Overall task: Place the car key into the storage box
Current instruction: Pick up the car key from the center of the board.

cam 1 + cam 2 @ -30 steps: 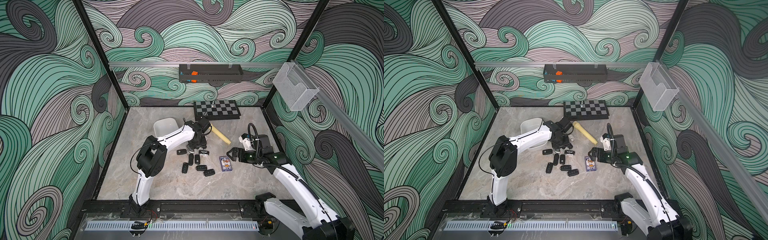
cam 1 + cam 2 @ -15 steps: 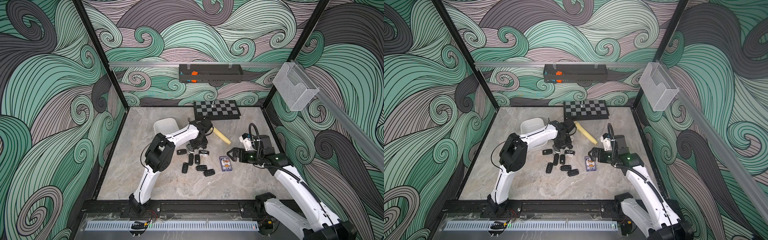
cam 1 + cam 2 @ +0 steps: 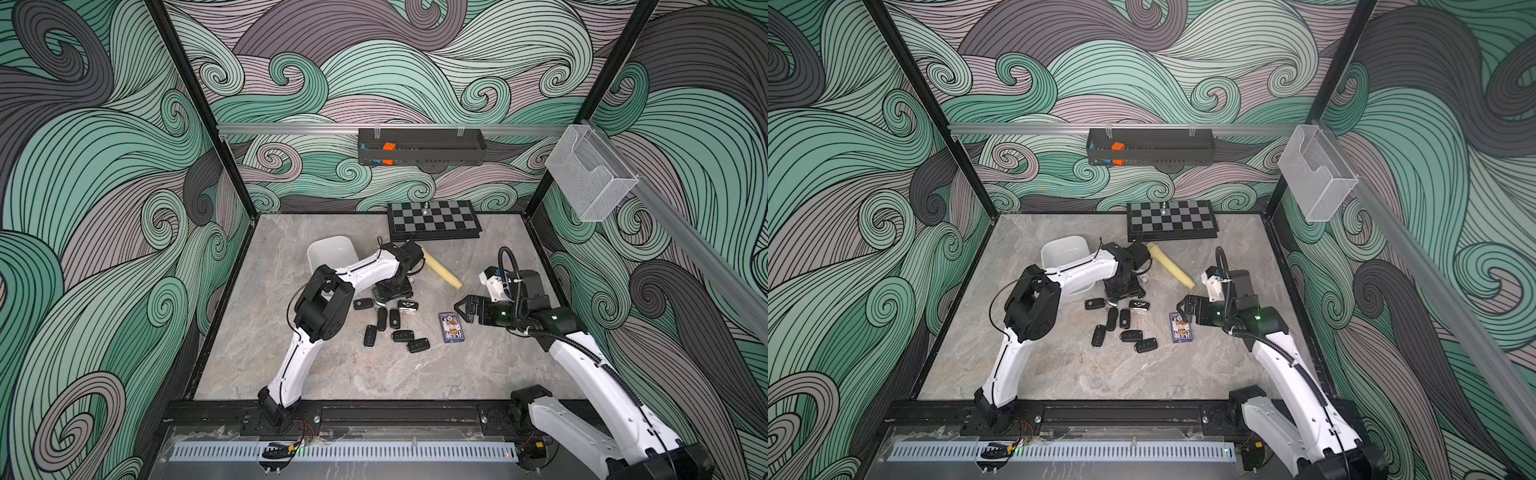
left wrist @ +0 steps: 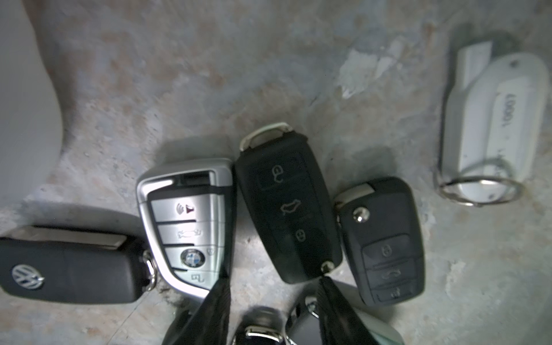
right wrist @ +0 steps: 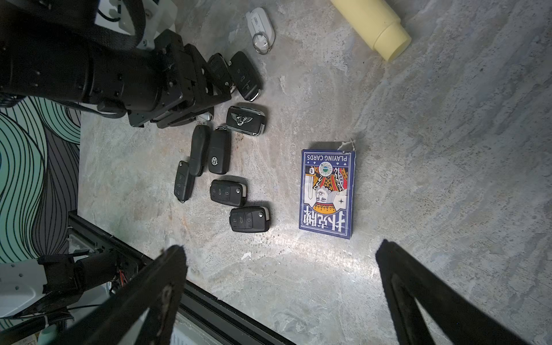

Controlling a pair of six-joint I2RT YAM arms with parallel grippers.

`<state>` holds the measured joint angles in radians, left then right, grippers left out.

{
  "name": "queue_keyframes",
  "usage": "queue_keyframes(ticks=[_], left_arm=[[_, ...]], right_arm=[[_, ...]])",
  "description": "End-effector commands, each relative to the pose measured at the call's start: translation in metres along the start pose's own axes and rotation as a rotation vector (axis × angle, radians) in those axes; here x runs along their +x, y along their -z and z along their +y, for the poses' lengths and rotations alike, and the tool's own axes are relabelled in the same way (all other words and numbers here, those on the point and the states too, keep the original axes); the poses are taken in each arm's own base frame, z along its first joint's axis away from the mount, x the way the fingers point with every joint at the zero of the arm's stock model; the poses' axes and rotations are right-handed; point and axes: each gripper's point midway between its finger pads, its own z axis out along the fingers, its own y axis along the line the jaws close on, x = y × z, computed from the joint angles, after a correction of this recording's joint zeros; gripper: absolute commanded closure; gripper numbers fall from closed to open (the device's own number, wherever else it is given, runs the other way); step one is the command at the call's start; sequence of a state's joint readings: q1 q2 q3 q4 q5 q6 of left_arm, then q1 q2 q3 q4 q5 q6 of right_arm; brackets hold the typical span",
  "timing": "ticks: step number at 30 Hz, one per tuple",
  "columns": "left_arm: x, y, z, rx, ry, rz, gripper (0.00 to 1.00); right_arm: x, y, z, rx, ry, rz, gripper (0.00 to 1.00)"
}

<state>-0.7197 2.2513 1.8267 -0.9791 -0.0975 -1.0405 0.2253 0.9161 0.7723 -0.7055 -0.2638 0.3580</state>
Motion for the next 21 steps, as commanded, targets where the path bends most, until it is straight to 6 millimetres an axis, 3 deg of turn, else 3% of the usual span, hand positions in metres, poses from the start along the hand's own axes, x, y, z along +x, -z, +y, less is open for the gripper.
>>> queue_keyframes(ticks=[1,21], left_arm=[[-0.009,-0.011,0.013,-0.065,0.012,-0.004,0.51],[-0.029,0.011,0.000,0.015,0.053,-0.057,0.52]], right_arm=[[-0.004,0.003,0.003,-0.001,0.013,-0.012,0.01],[-0.004,0.000,-0.002,0.021,0.016,-0.005,0.01]])
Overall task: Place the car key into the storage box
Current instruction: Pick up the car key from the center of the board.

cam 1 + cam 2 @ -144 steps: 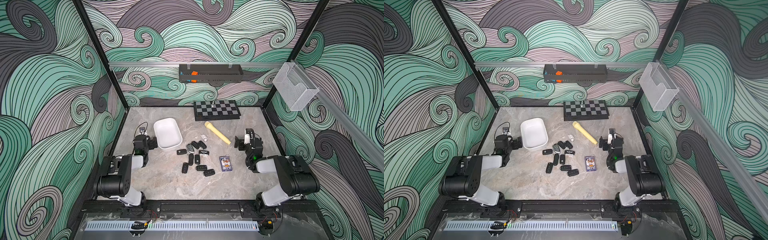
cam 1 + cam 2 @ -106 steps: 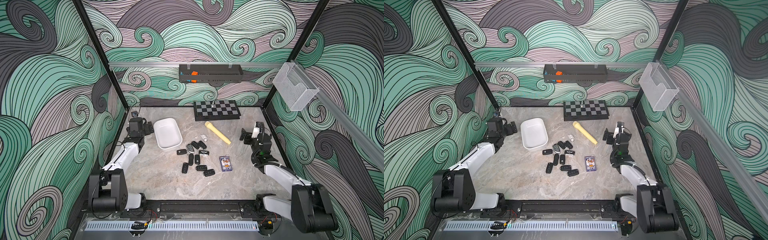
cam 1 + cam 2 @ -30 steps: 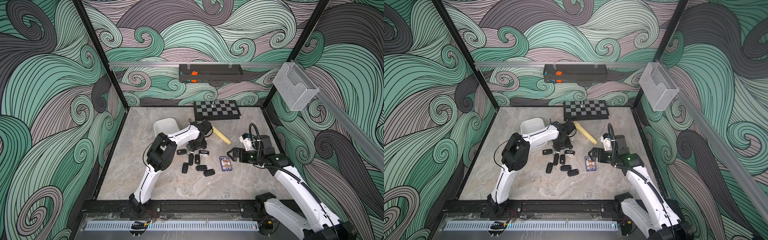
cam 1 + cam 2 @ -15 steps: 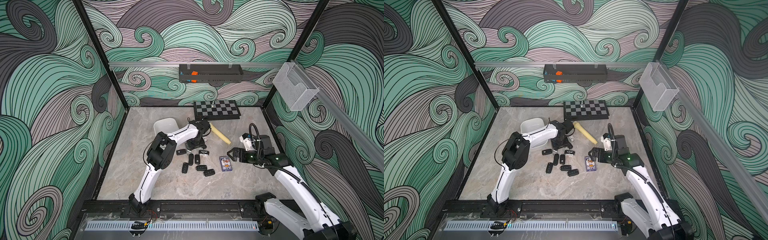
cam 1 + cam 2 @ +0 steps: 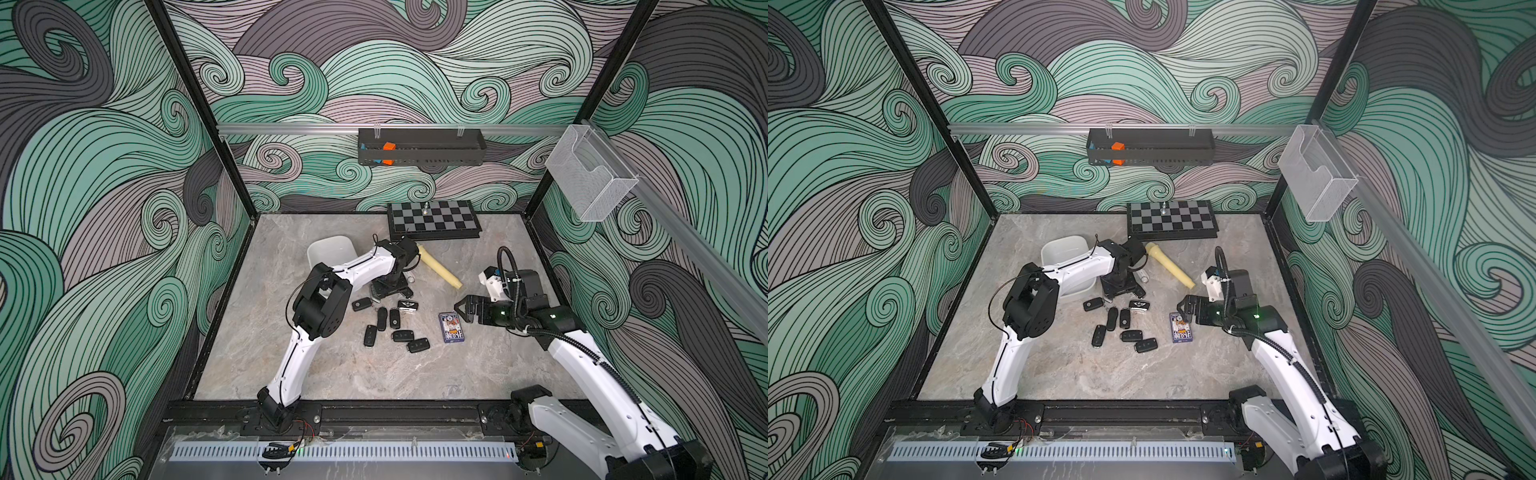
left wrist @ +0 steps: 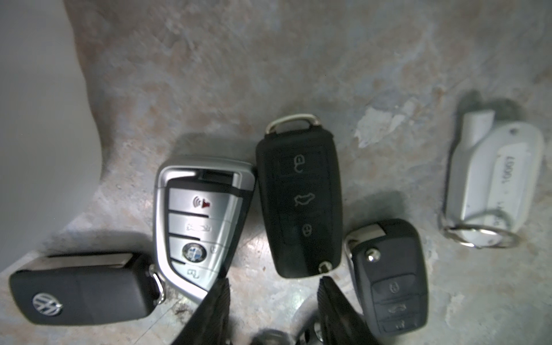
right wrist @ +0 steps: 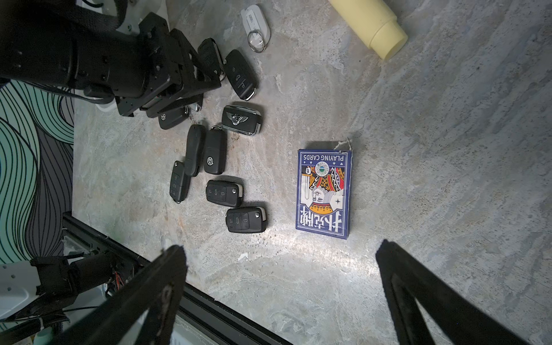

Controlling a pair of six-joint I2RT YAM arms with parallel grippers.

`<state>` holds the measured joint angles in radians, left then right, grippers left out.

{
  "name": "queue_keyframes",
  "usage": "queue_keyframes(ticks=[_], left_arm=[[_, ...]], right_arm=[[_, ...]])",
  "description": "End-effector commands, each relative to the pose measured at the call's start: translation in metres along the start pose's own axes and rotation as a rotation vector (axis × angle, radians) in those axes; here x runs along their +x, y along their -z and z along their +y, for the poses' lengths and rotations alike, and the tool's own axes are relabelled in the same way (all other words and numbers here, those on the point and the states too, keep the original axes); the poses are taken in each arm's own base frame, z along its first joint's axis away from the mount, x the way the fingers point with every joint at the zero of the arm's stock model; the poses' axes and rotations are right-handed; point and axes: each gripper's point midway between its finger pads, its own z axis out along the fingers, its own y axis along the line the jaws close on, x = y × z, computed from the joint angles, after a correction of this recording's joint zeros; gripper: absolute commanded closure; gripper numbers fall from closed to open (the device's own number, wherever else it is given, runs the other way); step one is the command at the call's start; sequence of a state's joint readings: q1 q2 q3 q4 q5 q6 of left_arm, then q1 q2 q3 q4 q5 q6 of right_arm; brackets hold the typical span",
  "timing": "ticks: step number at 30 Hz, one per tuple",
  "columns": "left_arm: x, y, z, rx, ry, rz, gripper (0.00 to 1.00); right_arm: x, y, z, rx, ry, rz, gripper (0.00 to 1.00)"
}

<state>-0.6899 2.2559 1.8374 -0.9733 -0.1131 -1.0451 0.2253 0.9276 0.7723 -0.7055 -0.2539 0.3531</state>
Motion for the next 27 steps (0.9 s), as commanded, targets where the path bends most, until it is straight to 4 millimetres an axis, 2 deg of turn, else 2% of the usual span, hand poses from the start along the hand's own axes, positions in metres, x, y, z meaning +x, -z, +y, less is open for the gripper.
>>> queue_keyframes(ticks=[1,7,18,27], left_arm=[[-0.014,0.011,-0.006,0.017,0.015,-0.040,0.52],[-0.021,0.013,-0.010,0.030,0.020,-0.065,0.51],[-0.032,-0.006,-0.004,-0.016,0.027,-0.062,0.49],[-0.032,-0.021,-0.001,-0.037,0.027,-0.041,0.49]], right_arm=[[-0.004,0.002,0.001,0.009,0.016,-0.011,0.01],[-0.003,0.000,0.000,0.013,0.016,-0.005,0.01],[-0.004,0.000,0.002,0.003,0.025,0.000,0.01],[-0.004,-0.003,0.002,0.004,0.021,0.011,0.01]])
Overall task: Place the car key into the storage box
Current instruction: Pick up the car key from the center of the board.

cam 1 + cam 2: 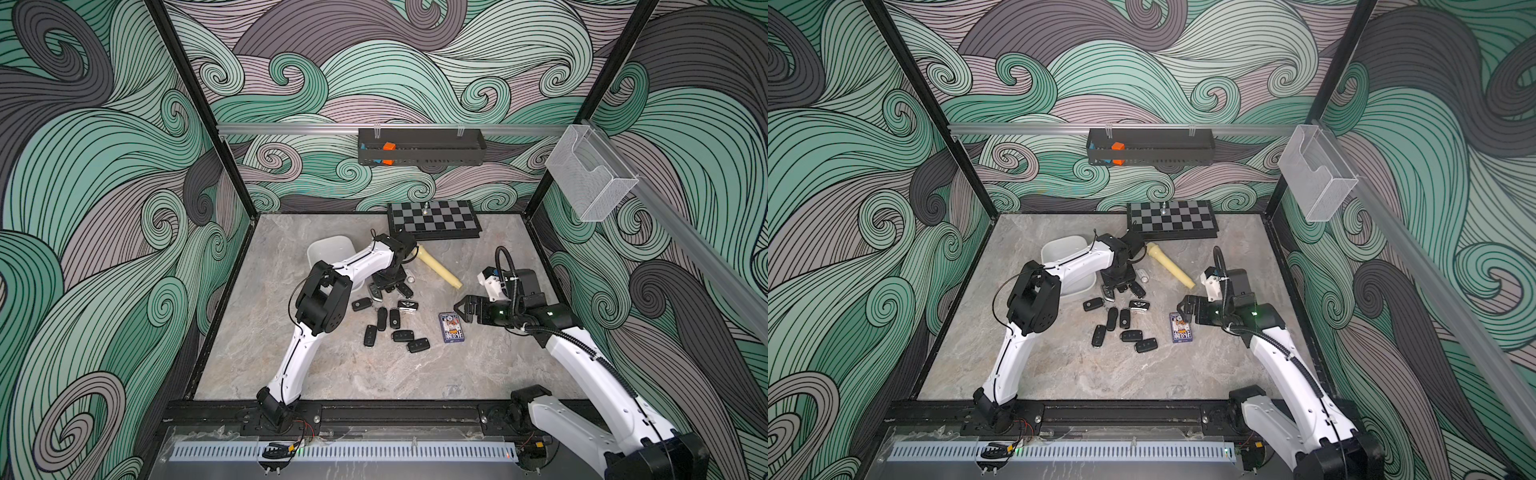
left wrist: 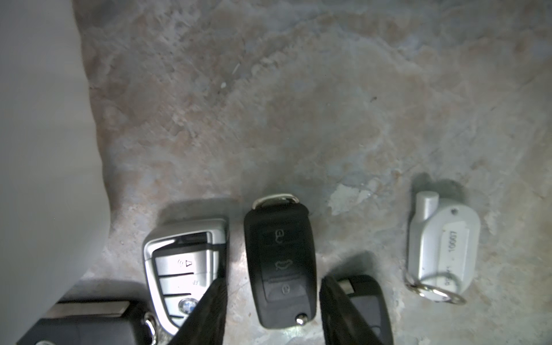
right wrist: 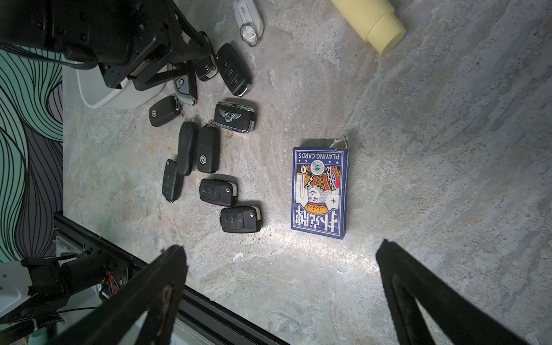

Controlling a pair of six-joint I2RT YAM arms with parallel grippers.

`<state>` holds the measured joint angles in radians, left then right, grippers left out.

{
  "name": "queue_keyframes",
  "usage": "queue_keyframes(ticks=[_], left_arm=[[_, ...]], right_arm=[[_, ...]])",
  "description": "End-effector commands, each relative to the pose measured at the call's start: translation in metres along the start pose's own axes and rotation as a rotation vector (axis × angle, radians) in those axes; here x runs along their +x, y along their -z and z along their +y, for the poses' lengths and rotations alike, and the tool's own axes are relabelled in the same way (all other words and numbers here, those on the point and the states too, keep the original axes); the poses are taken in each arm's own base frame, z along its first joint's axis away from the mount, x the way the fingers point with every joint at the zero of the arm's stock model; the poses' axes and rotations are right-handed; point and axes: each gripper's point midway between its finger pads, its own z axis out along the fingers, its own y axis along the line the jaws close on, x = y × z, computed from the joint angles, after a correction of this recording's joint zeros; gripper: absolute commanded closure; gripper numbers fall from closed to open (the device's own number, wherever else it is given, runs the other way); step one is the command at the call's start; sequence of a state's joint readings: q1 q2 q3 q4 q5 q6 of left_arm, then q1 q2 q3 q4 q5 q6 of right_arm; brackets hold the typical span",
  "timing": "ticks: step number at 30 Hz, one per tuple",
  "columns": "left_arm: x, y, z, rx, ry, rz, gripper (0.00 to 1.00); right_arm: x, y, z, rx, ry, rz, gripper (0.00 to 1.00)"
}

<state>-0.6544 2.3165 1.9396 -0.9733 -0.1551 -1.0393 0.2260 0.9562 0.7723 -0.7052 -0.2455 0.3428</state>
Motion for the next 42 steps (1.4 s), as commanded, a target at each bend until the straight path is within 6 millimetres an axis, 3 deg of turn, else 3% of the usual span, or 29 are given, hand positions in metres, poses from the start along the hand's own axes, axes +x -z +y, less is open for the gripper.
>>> queue_keyframes(ticks=[1,11,18,26,30,42], left_arm=[[0.001,-0.019,0.006,-0.046,-0.009,0.021,0.49],[0.004,-0.019,0.009,-0.061,-0.014,0.033,0.51],[-0.005,-0.001,0.004,-0.029,-0.010,-0.003,0.52],[-0.003,-0.005,0.000,-0.021,-0.014,0.012,0.52],[-0.007,0.003,0.001,-0.029,-0.020,-0.009,0.52],[0.000,-0.022,0.002,-0.051,-0.042,0.026,0.54]], right_arm=[[-0.006,0.003,0.006,-0.011,0.019,-0.011,0.01],[-0.006,0.002,0.005,-0.006,0.018,-0.009,0.01],[-0.005,0.002,0.004,-0.004,0.016,-0.009,0.01],[-0.005,0.002,0.003,-0.001,0.017,-0.008,0.01],[-0.004,0.001,0.002,0.002,0.016,-0.005,0.01],[-0.005,0.001,0.003,0.001,0.018,-0.006,0.01]])
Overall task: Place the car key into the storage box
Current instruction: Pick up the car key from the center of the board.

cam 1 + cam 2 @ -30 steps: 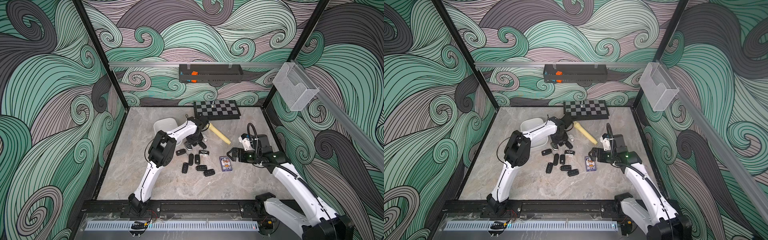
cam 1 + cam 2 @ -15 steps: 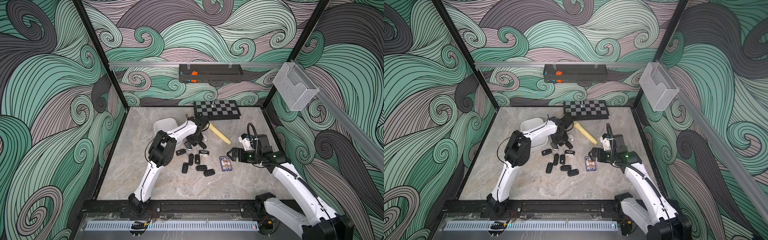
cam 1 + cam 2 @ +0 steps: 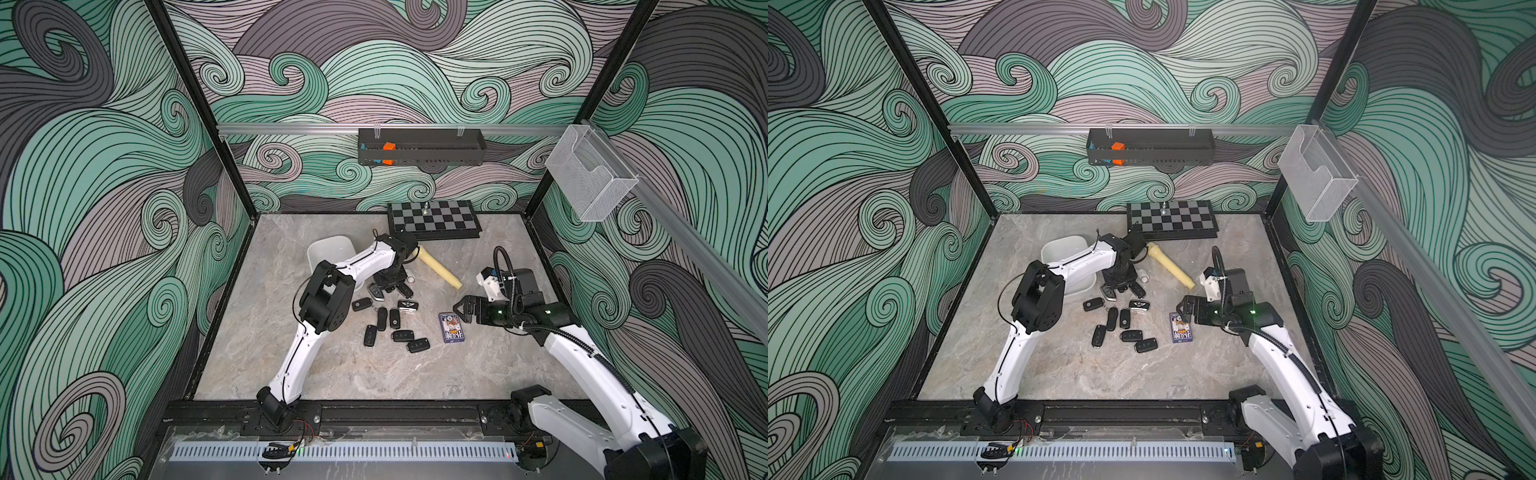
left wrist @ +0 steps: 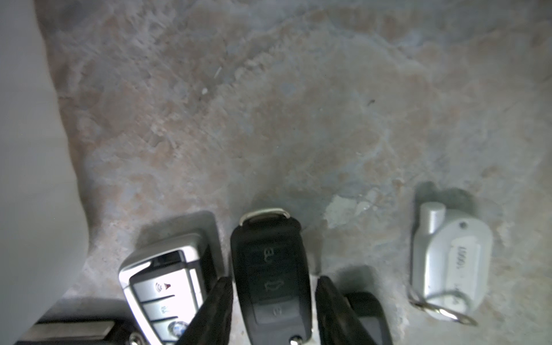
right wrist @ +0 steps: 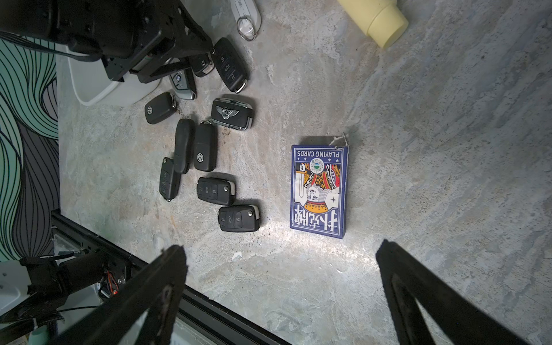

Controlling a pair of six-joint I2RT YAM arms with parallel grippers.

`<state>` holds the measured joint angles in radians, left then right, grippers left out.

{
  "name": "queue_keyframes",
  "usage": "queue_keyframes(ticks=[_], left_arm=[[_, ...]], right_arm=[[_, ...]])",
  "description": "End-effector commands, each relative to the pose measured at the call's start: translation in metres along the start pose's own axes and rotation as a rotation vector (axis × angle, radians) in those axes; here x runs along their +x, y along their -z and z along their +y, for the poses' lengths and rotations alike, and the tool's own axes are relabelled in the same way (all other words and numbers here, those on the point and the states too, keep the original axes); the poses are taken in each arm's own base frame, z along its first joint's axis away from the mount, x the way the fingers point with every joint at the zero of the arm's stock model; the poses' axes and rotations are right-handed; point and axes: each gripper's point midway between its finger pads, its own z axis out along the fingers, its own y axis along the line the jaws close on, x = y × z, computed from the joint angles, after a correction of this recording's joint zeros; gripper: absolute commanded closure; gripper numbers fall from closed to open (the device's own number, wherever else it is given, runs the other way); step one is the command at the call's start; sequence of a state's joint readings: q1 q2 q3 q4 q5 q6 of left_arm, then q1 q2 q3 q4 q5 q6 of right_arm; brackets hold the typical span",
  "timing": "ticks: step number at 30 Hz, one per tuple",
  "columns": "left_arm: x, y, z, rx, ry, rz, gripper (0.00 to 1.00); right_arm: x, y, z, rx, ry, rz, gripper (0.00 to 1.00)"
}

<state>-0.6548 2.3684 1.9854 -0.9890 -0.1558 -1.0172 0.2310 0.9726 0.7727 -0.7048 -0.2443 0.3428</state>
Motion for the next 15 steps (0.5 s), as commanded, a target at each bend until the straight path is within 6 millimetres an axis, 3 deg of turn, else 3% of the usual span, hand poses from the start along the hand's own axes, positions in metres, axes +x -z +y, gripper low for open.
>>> queue_keyframes(ticks=[1,6,9,15], left_arm=[[0.001,-0.012,0.006,-0.036,-0.022,0.020,0.54],[0.005,-0.020,0.008,-0.054,-0.034,0.036,0.56],[0.006,-0.020,0.010,-0.057,-0.037,0.042,0.63],[0.001,-0.005,0.004,-0.018,-0.042,0.022,0.71]], right_arm=[[-0.007,0.005,0.004,-0.003,0.019,-0.022,0.01],[-0.007,0.005,0.004,-0.003,0.020,-0.022,0.01],[-0.007,0.004,0.004,-0.002,0.018,-0.021,0.01],[-0.009,0.005,0.005,-0.007,0.014,-0.020,0.01]])
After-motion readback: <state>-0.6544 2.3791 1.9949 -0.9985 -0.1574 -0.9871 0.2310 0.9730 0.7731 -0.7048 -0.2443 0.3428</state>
